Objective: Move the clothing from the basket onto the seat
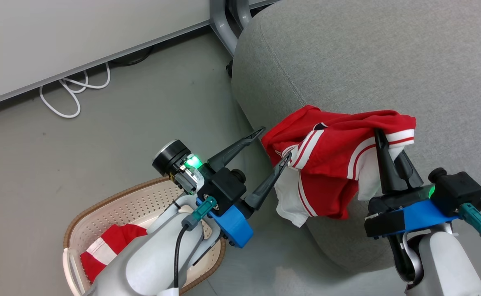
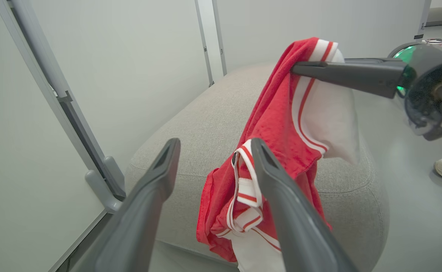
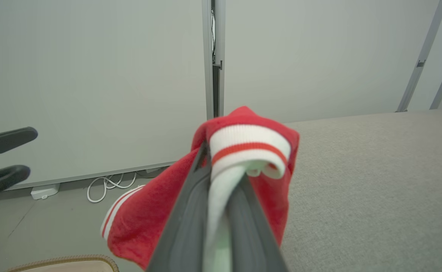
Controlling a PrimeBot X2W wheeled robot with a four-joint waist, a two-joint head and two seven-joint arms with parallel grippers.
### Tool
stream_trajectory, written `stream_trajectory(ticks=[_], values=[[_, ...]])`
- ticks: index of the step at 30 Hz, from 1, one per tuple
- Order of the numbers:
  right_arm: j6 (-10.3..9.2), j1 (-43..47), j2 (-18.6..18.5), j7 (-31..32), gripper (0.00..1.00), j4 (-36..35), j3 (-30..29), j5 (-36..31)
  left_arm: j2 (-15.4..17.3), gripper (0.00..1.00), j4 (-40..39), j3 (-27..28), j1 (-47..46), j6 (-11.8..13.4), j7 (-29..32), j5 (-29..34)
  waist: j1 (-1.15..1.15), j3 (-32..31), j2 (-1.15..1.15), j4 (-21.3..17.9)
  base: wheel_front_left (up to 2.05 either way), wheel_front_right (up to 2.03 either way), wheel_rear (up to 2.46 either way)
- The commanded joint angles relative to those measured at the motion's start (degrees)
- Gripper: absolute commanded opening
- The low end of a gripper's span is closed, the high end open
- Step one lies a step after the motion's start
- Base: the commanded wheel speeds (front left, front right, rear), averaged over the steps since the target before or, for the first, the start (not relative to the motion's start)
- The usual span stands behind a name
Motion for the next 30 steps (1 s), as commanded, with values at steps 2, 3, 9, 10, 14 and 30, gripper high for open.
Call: stream_trajectory(ticks=[2, 3, 9, 10, 14, 30], values=[[0.01, -0.4, 0.3, 0.0, 0.0, -0.5, -0.2, 0.3, 0.5, 1.0, -0.1, 0.5, -1.1, -0.1, -0.2, -0.2, 0.0, 0.1, 0.0, 0.6, 0.0, 0.0, 0.0], [0.01, -0.9, 0.3, 0.0, 0.0, -0.7, -0.3, 0.3, 0.5, 1.0, -0.2, 0.6, -1.2, 0.0, -0.2, -0.1, 0.0, 0.2, 0.0, 0.8, 0.0, 0.0, 0.0], [0.01, -6.1, 0.2, 0.0, 0.0, -2.3, -1.2, -0.4, 1.0, 1.0, -0.9, 1.4, -2.0, 0.0, -0.2, 0.4, 0.0, 2.5, 0.0, 1.9, 0.0, 0.0, 0.0], [0.01, -7.5, 0.0, 0.0, 0.0, -2.6, -1.3, -0.6, 1.2, 1.0, -1.0, 1.5, -2.4, -0.1, -0.2, 0.6, 0.0, 3.2, 0.0, 2.0, 0.0, 0.0, 0.0], [0.01, -16.0, -1.7, 0.0, 0.0, -3.8, -3.5, -0.8, 1.8, 1.0, -1.7, 1.8, -4.4, 0.0, -0.2, 1.3, 0.0, 7.6, 0.0, 2.8, 0.0, 0.0, 0.0], [0.0, -46.7, -19.1, 0.0, 0.0, -1.6, -21.6, -1.1, 5.3, 1.0, -3.8, 0.8, -14.8, 0.0, -0.2, 3.4, 0.0, 26.9, 0.0, 6.5, 0.0, 0.0, 0.0]])
